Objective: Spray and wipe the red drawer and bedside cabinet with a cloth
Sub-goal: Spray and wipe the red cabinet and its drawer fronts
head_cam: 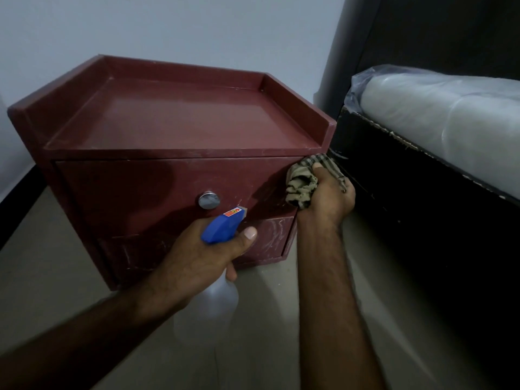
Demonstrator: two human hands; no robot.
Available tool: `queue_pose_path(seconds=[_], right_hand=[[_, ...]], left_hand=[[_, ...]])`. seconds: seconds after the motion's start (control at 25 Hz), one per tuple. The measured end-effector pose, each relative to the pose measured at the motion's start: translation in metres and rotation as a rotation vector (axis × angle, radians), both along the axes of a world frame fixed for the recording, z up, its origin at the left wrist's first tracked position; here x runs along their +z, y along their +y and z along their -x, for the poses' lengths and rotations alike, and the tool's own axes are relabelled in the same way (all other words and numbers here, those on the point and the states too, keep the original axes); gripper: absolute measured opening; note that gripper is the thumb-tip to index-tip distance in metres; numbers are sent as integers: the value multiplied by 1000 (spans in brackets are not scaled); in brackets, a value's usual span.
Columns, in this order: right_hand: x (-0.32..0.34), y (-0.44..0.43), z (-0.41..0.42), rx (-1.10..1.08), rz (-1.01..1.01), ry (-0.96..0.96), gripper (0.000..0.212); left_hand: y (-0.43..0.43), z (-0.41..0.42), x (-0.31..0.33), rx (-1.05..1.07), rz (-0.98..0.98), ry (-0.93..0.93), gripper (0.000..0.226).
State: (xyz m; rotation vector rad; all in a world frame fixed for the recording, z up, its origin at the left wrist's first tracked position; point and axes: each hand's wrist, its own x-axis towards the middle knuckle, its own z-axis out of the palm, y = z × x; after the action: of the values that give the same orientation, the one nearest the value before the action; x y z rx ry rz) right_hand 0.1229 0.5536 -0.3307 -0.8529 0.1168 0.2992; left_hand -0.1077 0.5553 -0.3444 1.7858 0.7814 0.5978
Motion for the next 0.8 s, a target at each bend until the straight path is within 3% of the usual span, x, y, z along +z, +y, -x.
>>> queue_pose_path(seconds=[0.36,0.56,0.8], right_hand=[[-44,-6,14,-8,180,81,62],[-47,-6,17,32,40,-43,65],[-88,-7,27,35,202,111,65]], left_hand=[[0,2,2,-2,-24,-18,26],[1,4,-2,16,-11,10,45],[3,8,-3,32,20,19,56]])
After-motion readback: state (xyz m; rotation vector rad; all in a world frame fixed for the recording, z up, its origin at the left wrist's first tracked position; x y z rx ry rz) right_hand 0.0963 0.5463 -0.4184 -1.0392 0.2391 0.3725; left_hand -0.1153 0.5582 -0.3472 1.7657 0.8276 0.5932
